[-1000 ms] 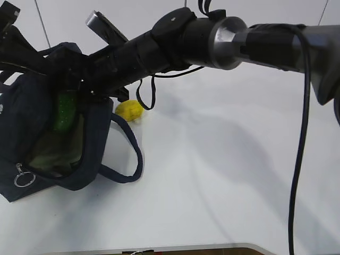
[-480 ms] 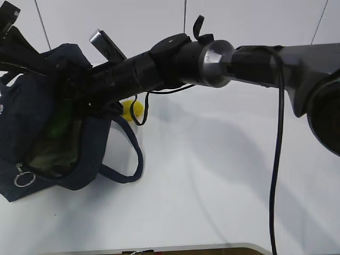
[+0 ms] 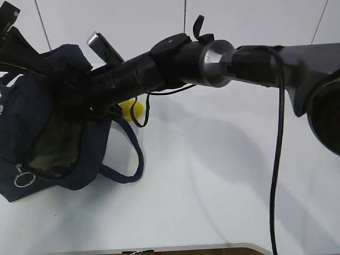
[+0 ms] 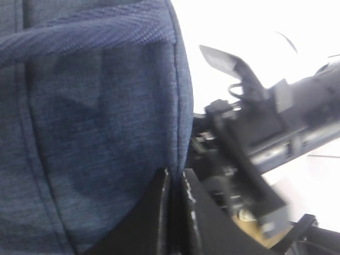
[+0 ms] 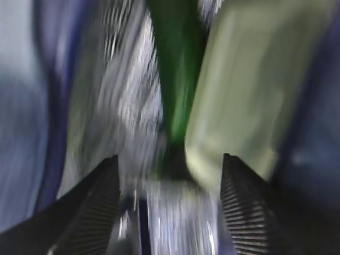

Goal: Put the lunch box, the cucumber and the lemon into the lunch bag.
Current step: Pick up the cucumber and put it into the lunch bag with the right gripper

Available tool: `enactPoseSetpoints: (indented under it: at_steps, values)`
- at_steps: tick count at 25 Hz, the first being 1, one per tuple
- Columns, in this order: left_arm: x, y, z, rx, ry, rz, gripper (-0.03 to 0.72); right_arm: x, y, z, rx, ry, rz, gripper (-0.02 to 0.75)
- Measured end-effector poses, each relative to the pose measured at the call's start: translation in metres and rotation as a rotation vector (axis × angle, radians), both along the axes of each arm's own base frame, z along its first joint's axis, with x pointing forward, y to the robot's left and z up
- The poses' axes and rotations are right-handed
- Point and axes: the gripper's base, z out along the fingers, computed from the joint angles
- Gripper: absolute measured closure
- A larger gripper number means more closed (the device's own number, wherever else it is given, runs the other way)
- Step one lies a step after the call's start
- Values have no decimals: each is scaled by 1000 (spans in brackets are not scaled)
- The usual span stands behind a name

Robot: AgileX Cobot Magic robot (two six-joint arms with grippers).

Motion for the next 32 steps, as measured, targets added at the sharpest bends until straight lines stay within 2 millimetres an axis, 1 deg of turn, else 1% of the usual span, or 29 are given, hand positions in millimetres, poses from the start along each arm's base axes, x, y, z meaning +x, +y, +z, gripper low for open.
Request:
enactPoseSetpoints:
  at_steps: [3, 8, 12, 15, 18, 20, 24, 27, 29, 32]
  values:
    - [0, 0, 0, 2, 0, 0, 700, -3, -6, -2, -26, 6, 71, 257]
    - [0, 1, -1, 20, 0, -3, 700, -5, -21, -3, -48, 44, 199, 256]
    - [0, 4, -3, 59, -2, -7, 700, -1, -37, 4, -88, 52, 272, 256]
    - [0, 5, -5, 82, -3, -10, 700, 4, -42, 14, -126, 23, 279, 256]
    - [0, 7, -5, 90, -4, -5, 700, 11, -45, 29, -177, -34, 266, 256]
    - [0, 12, -5, 105, -5, 4, 700, 15, -48, 42, -237, -87, 253, 256]
    - [1, 30, -6, 118, -1, 51, 700, 25, -57, 66, -390, -198, 187, 256]
    - [1, 45, -6, 122, 2, 93, 700, 32, -66, 79, -513, -260, 110, 256]
    - [1, 53, -7, 125, 5, 113, 700, 37, -74, 80, -612, -286, 57, 256]
    - [0, 62, -8, 163, 10, 124, 700, 43, -84, 77, -727, -306, 9, 256]
